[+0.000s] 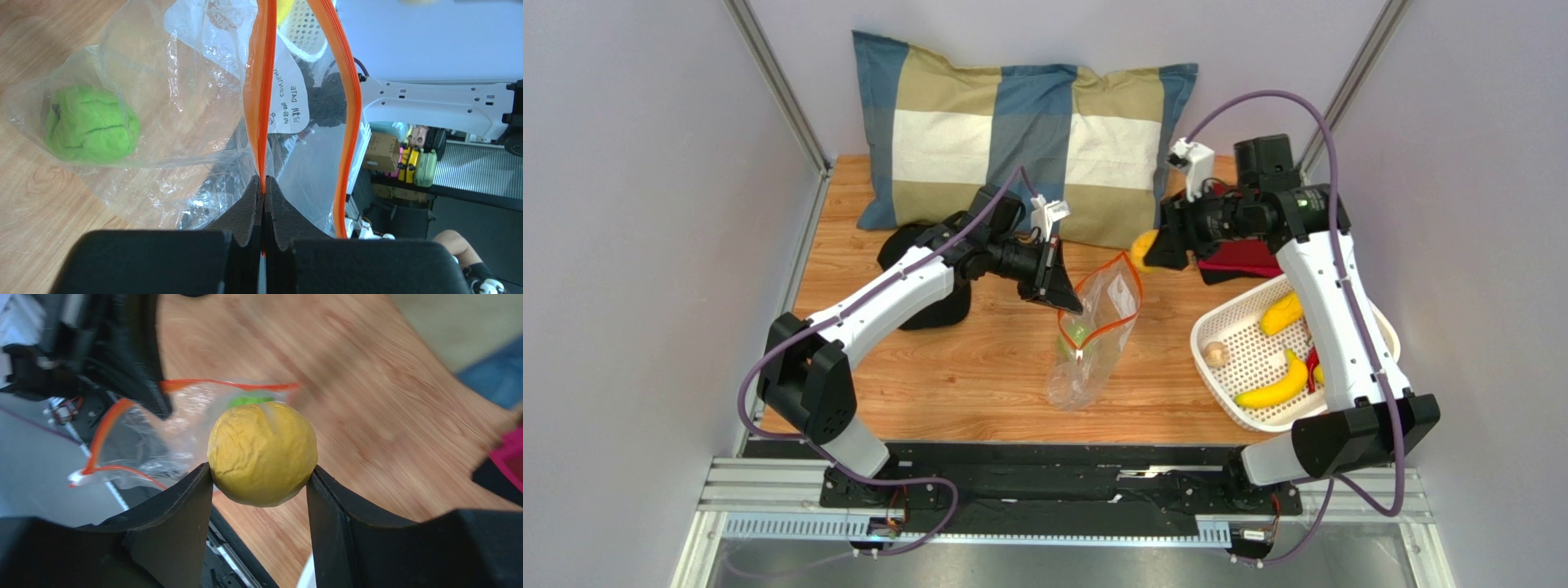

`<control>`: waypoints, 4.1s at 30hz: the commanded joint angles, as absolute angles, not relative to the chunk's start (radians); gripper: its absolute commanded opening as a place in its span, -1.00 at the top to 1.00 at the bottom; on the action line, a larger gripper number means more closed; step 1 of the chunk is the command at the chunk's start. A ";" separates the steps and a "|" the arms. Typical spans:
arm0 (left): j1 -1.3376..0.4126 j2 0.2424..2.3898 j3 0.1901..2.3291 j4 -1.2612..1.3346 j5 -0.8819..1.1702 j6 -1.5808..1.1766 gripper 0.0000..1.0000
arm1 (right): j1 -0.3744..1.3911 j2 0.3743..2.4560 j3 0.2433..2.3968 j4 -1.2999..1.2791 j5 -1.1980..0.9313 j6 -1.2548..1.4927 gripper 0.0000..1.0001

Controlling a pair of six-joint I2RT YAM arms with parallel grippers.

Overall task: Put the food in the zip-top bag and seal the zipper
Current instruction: Place the fake fruit in the zipper food storage bag, then pick up the fake fruit from the bin, then place the fake fruit in the zipper food storage bag.

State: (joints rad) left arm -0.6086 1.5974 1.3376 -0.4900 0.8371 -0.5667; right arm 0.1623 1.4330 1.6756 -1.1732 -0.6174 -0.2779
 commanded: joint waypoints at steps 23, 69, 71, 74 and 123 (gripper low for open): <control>-0.614 1.560 1.361 -0.515 0.819 -0.512 1.00 | -0.136 1.394 1.617 -1.184 -0.387 -0.175 -0.49; -0.614 1.612 1.396 -0.523 0.828 -0.509 1.00 | -0.402 1.681 1.226 -0.652 0.065 0.295 -0.52; -0.612 1.615 1.397 -0.523 0.830 -0.509 1.00 | -0.400 1.709 1.226 -0.649 0.057 0.302 -0.57; -0.612 1.618 1.402 -0.523 0.830 -0.509 1.00 | -0.402 1.738 1.213 -0.631 0.051 0.305 -0.60; -0.608 1.578 1.397 -0.549 0.733 -0.494 1.00 | 0.502 1.322 1.273 -0.640 -0.419 0.387 1.00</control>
